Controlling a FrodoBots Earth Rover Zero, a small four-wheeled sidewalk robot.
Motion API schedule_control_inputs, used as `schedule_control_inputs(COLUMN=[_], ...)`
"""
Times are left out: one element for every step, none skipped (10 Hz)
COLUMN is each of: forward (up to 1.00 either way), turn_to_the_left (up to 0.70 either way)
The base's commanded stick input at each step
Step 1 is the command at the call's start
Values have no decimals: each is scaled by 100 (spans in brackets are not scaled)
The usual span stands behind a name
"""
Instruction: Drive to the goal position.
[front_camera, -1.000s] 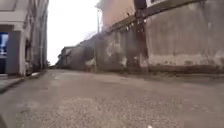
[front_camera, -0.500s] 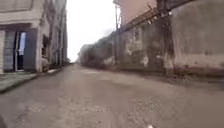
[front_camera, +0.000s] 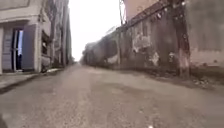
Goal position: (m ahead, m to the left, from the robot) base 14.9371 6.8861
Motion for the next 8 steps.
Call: schedule_control_inputs(forward=[100,100,100,100,100,100,100,100], turn_to_the_left=[-27,-27,0,0,0,0,0,0])
